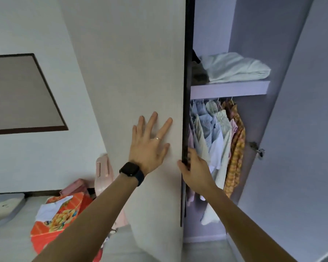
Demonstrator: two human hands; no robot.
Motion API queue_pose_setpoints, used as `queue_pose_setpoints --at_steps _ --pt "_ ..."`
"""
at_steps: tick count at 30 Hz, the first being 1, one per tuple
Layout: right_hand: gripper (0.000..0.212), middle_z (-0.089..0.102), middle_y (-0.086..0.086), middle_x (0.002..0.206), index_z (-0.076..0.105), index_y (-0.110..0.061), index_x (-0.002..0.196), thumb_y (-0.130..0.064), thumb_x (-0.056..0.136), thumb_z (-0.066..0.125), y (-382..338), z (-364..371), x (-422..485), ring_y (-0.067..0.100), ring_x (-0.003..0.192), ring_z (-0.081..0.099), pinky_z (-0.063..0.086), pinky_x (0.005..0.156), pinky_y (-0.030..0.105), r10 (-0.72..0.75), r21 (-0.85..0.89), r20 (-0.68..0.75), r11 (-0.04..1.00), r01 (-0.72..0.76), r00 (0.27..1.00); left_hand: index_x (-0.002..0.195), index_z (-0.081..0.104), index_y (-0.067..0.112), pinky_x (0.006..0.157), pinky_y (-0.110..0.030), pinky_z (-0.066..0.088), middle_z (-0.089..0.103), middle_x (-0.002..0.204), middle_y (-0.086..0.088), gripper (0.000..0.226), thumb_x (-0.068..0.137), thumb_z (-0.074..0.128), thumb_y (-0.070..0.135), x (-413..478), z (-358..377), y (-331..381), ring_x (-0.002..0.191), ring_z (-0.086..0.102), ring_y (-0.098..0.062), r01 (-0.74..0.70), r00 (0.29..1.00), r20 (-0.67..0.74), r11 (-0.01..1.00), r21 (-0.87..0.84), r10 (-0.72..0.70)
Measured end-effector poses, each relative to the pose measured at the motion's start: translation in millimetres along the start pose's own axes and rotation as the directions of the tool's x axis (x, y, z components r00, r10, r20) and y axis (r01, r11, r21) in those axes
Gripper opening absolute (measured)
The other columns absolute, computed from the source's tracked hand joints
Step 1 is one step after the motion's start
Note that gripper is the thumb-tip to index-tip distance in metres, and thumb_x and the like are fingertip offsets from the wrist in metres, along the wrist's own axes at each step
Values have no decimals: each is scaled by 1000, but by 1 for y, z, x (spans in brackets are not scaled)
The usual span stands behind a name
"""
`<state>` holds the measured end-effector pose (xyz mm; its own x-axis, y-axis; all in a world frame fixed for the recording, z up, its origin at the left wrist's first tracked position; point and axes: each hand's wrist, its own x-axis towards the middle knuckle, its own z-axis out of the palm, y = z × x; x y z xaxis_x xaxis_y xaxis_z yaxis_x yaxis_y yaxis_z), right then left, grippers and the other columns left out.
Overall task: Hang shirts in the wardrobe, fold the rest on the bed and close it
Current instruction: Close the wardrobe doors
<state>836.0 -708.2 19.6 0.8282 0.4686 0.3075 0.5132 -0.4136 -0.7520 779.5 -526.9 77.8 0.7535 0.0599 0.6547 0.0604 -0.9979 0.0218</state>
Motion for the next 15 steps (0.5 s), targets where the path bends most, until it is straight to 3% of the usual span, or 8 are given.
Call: queue_pose_setpoints --at_steps 6,10,15 --pt "36 64 14 122 40 -6 133 -21 102 50 14 -10 52 37 105 63 52 84 44 34 -109 -2 993 -34 999 155 -12 44 112 -74 15 -18 165 0 107 88 72 38 33 34 2 150 -4 -48 48 993 102 990 136 -62" --pt "30 58 18 124 38 -3 130 -19 105 43 20 -3 78 39 106 60 50 85 43 73 -172 -31 982 -77 997 156 -7 43 109 -78 14 -15 166 2 114 82 78 33 45 51 -5 150 -3 -46 50 993 93 978 204 -71" --pt "32 54 19 132 35 -2 133 -19 106 38 31 -4 109 38 109 59 50 89 46 91 -187 10 978 -88 996 158 1 40 102 -81 22 -10 167 1 111 78 77 49 59 73 -25 151 -3 -43 -9 994 108 967 255 -19"
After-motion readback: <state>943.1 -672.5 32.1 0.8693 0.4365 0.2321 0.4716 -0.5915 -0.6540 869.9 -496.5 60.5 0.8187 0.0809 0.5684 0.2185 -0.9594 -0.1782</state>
